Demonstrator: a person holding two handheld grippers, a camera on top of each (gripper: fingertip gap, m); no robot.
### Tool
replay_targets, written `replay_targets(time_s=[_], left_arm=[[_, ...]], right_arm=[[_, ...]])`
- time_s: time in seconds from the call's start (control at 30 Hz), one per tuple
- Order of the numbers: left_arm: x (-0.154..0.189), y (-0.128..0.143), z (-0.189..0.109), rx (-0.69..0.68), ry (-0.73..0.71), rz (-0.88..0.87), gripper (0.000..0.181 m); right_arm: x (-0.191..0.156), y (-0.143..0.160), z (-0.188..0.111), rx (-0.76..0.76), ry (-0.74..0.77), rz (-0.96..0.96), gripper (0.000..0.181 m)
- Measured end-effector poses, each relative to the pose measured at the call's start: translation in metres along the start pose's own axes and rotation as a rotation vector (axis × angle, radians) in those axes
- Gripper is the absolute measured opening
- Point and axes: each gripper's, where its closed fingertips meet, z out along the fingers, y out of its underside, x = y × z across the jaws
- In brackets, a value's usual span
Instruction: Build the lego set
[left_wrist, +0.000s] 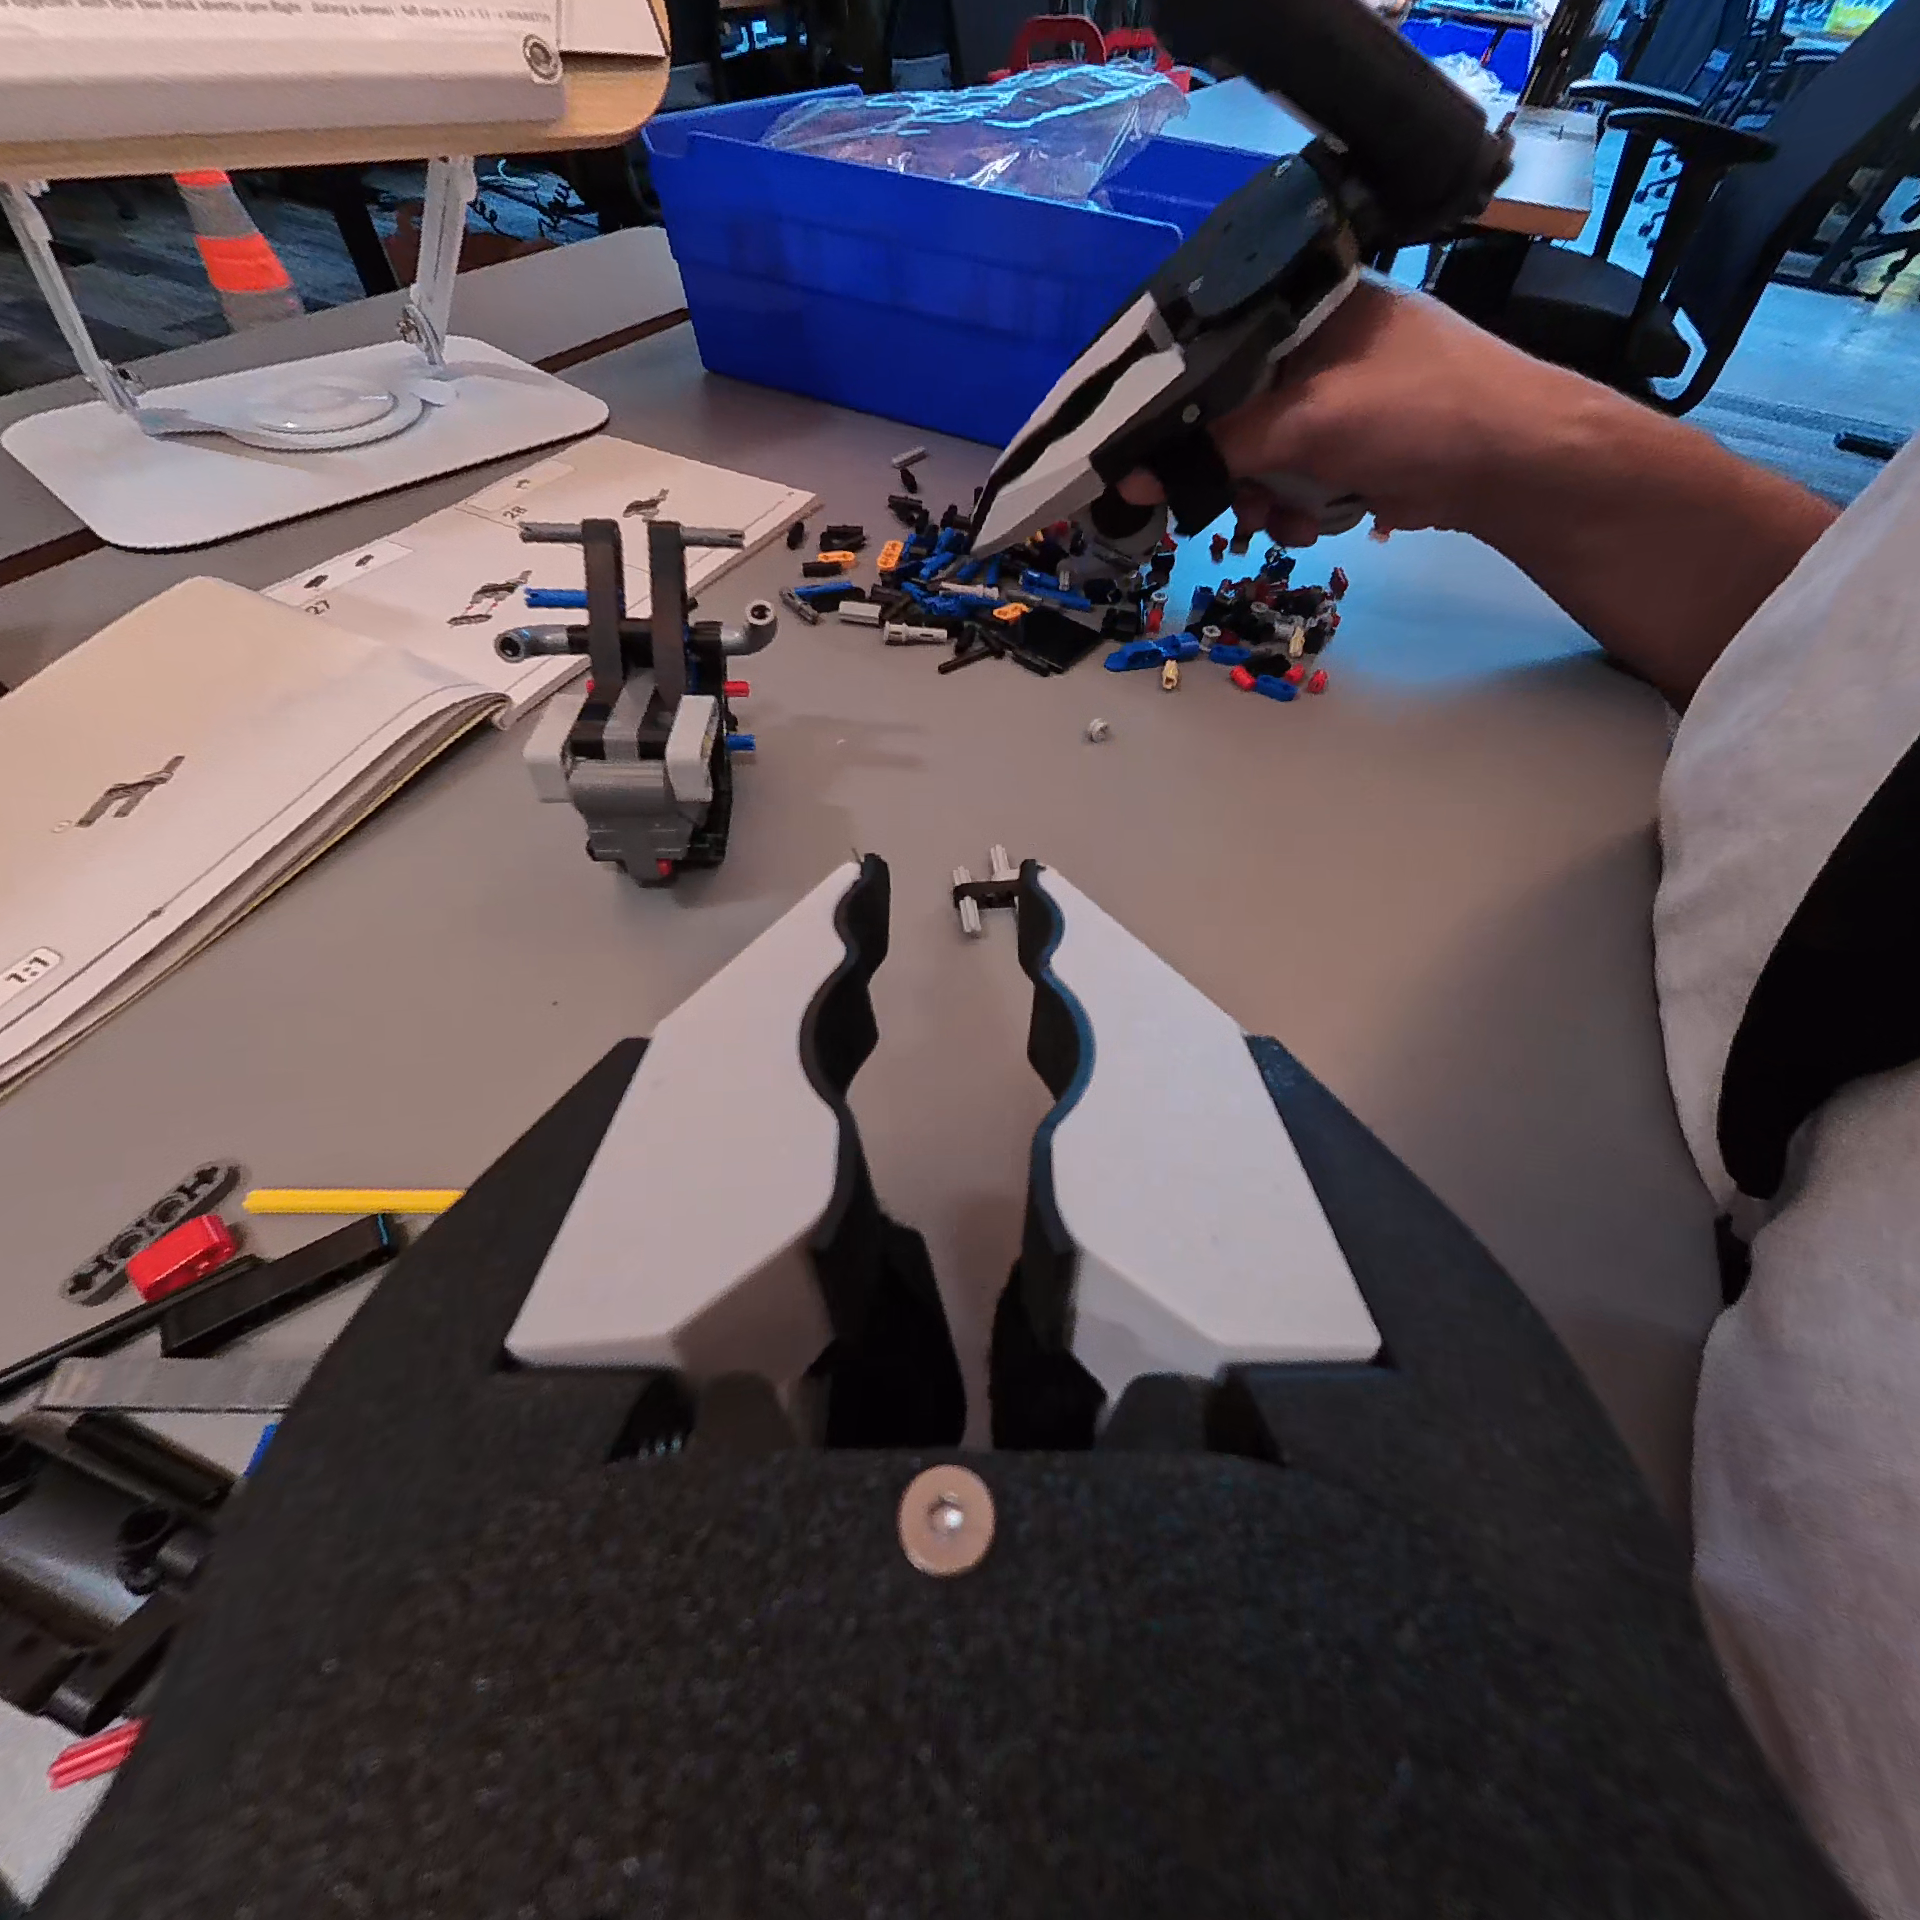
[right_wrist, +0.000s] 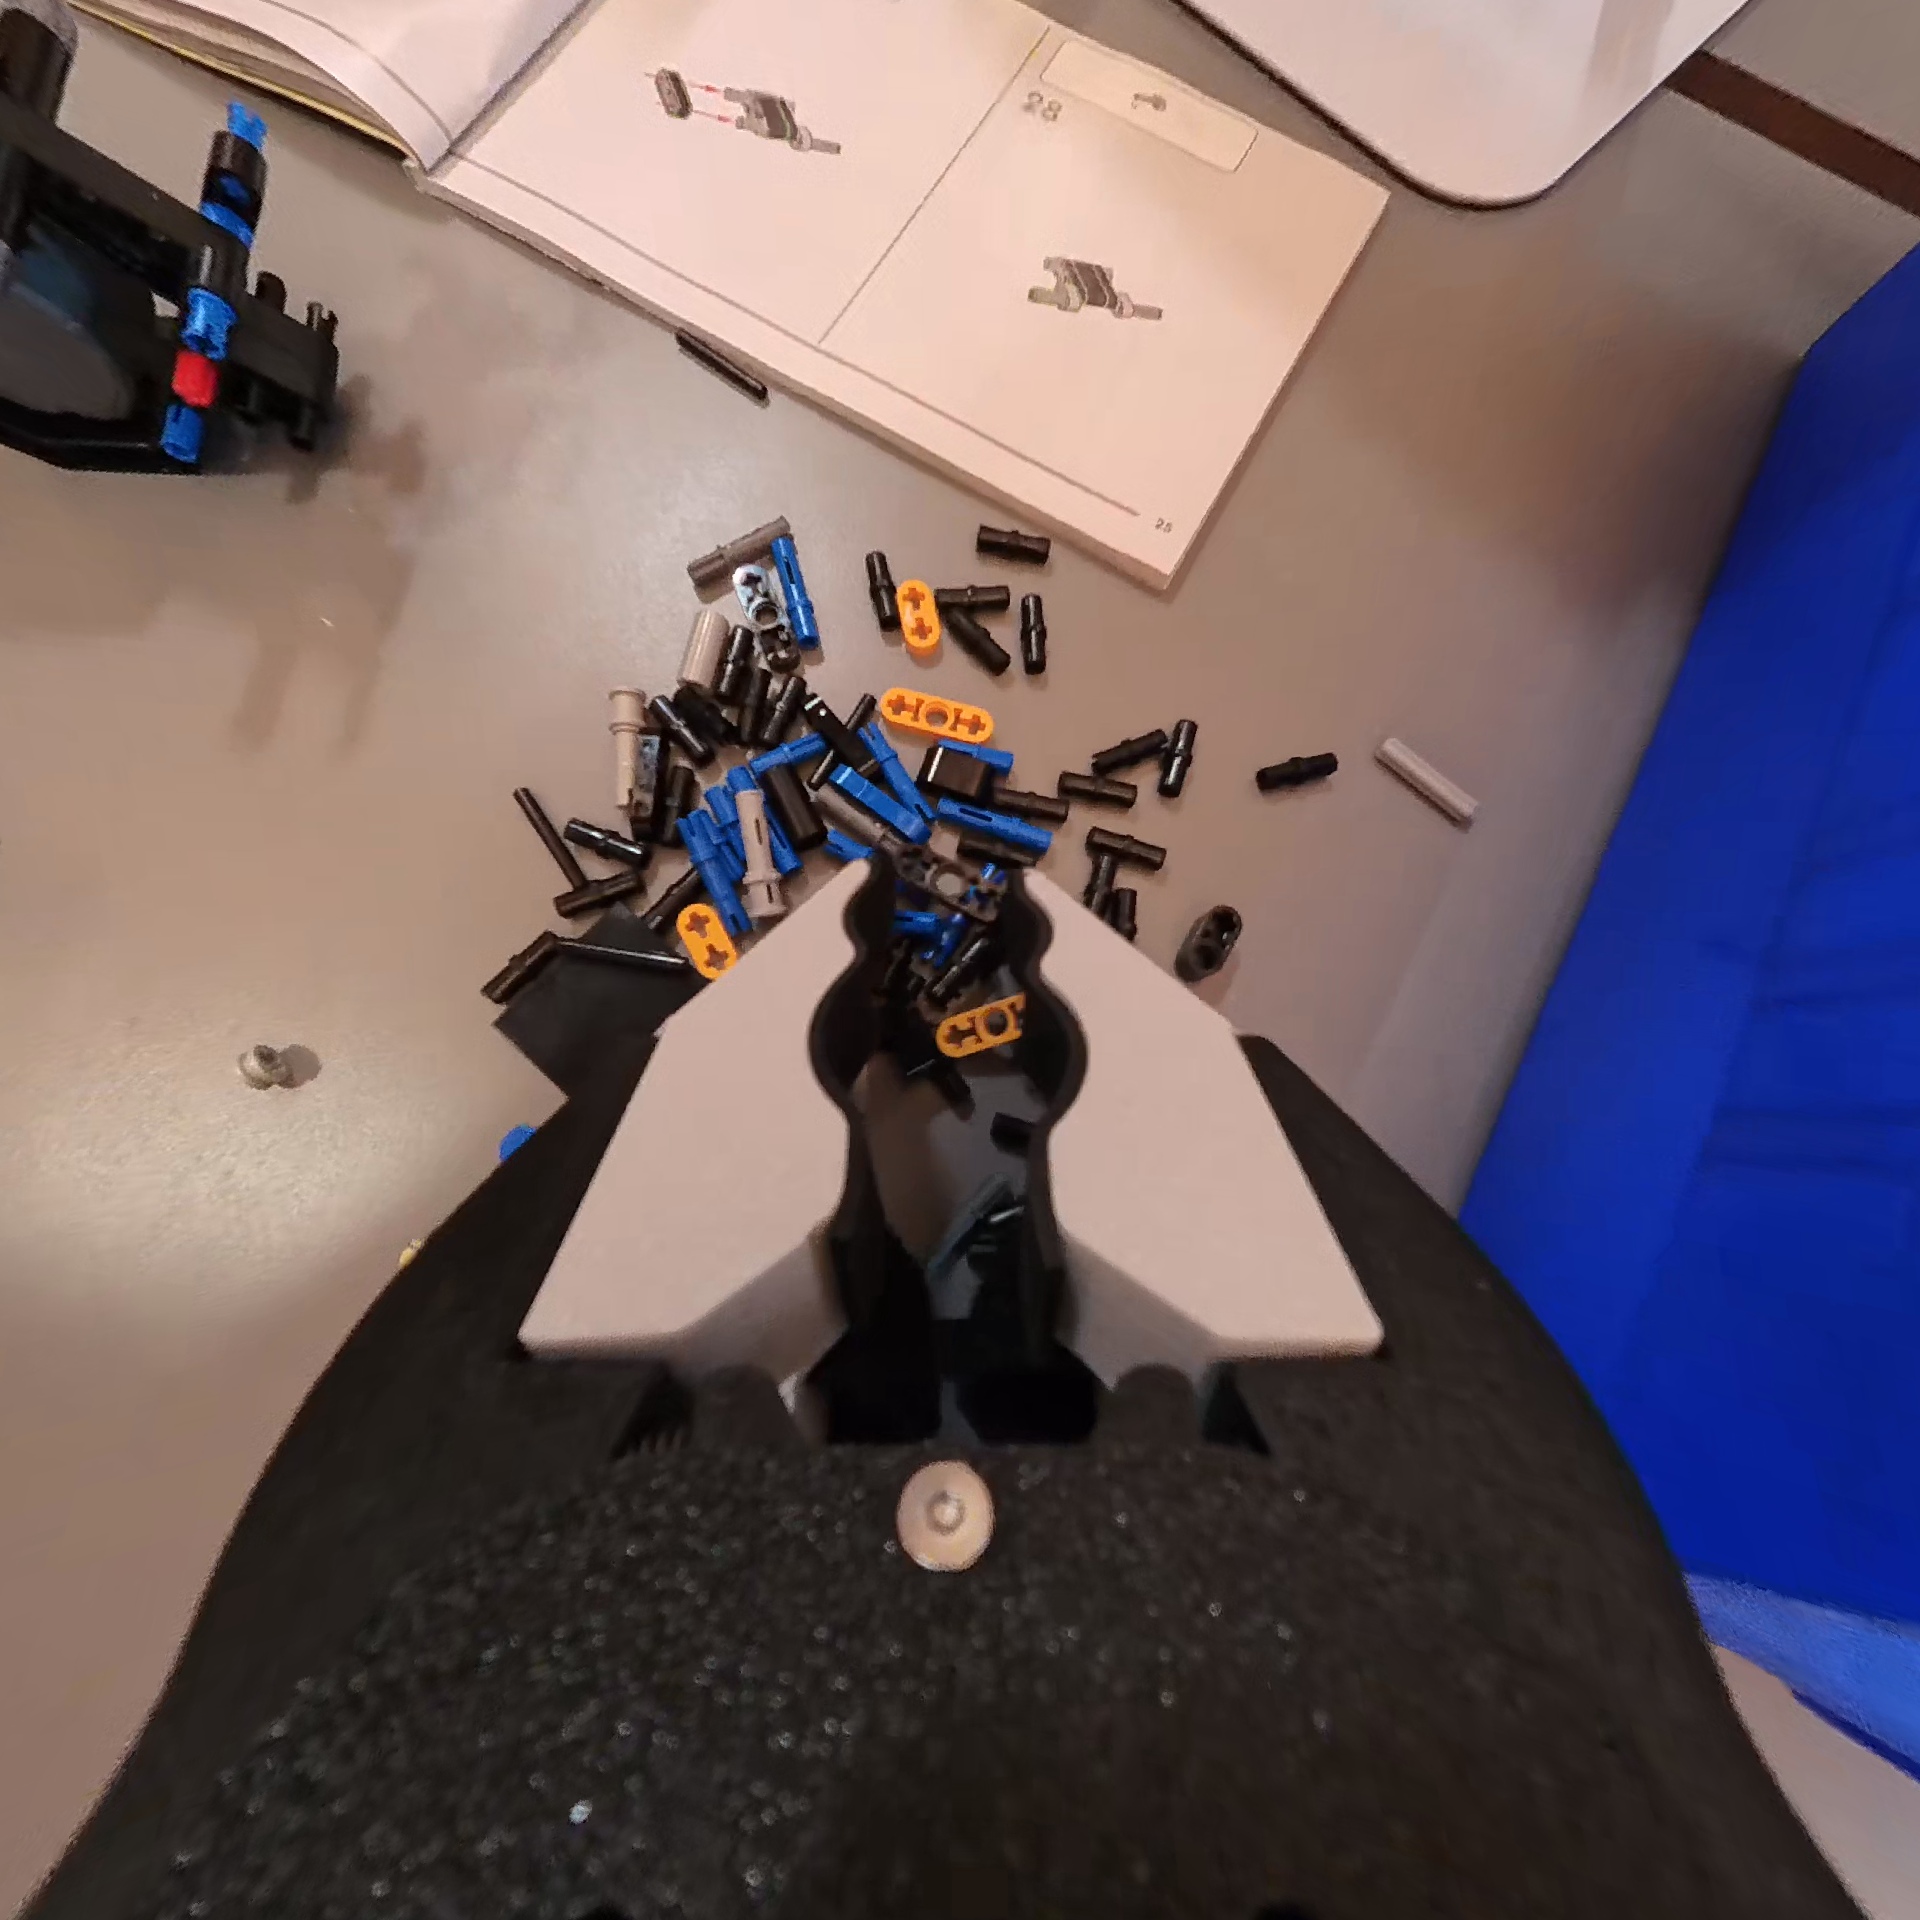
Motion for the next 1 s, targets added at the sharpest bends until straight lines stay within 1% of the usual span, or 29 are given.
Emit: replay_targets(time_s=[0.1,0.17,0.27,0.33,0.4,0.47,0.53,0.63,0.8,1.0], left_arm=[[-0.001,-0.001,-0.001,0.011,0.002,-0.012,0.023],[-0.002,-0.002,-0.002,0.019,-0.002,-0.015,0.023],[-0.002,-0.002,-0.002,0.017,-0.006,-0.01,0.023],[-0.002,-0.002,-0.002,0.015,-0.012,-0.001,0.023],[-0.002,-0.002,-0.002,0.02,-0.019,0.005,0.022],[-0.002,-0.003,-0.004,0.029,-0.024,-0.001,0.022],[-0.003,-0.004,-0.007,0.042,-0.028,-0.016,0.022],[-0.005,-0.006,-0.01,0.058,-0.034,-0.036,0.022],[-0.006,-0.006,-0.013,0.065,-0.037,-0.048,0.022],[0.001,-0.003,-0.012,0.052,-0.019,-0.031,0.022]], right_arm=[[0.001,-0.013,-0.011,0.068,0.027,-0.027,0.02],[-0.01,-0.027,-0.022,0.131,-0.008,-0.065,0.02],[-0.058,-0.044,-0.039,0.216,-0.197,-0.144,0.021],[-0.097,-0.045,-0.046,0.234,-0.341,-0.201,0.021],[-0.14,-0.039,-0.051,0.231,-0.492,-0.256,0.021],[-0.171,-0.023,-0.047,0.158,-0.57,-0.311,0.02],[-0.19,-0.009,-0.038,0.101,-0.584,-0.364,0.02],[-0.204,0.001,-0.032,0.06,-0.576,-0.409,0.02],[-0.213,0.015,-0.023,0.01,-0.513,-0.485,0.021],[-0.219,0.013,-0.023,0.043,-0.503,-0.447,0.021]])
